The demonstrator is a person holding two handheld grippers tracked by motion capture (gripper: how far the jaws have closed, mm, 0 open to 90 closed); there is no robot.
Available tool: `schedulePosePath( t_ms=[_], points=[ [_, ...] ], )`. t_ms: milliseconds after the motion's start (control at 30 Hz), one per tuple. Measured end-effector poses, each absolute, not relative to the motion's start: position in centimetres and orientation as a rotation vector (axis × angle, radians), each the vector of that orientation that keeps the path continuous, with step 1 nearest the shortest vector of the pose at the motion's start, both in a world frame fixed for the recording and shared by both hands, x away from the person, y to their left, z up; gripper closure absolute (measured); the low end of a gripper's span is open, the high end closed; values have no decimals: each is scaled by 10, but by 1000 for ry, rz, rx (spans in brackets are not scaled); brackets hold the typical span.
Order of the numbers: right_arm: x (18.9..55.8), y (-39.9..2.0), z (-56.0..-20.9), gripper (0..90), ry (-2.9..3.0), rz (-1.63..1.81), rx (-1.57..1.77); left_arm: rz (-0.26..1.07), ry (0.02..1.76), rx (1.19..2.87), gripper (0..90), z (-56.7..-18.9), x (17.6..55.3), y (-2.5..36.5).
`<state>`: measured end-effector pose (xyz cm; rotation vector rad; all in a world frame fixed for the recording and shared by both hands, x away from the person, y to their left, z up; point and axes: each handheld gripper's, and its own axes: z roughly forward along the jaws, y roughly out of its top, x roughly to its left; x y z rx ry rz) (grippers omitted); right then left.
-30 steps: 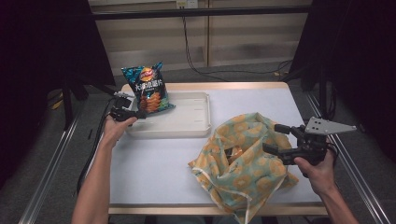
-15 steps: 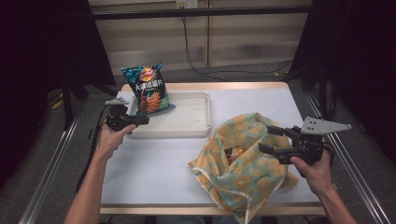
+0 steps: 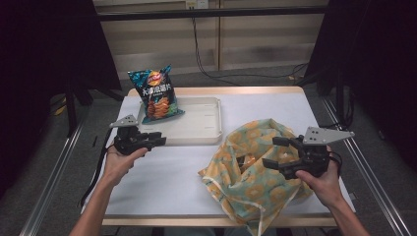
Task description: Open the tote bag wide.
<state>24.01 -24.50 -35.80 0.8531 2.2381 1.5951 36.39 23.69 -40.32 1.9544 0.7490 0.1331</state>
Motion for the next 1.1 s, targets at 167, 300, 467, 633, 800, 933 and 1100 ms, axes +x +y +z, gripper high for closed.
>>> schedulePosePath(
  t_ms=[167,300,467,633,800,933,1100],
  points=[
    [240,-239,-360,176,2284,1580,835,129,731,1959,592,-402,343,228],
    [242,-236,-365,165,2312,1571,830,129,716,1977,552,-403,324,221],
    [242,-233,-367,156,2336,1570,815,97,703,1964,533,-405,299,212],
    [244,-228,-370,142,2373,1561,806,97,677,1985,506,-405,273,198],
    [241,-225,-372,142,2401,1553,793,136,658,1989,460,-400,249,189],
    [238,-222,-378,160,2429,1529,782,149,608,1987,440,-401,238,179],
    [230,-218,-383,311,2479,1500,740,111,563,1994,442,-401,240,156]
  ],
)
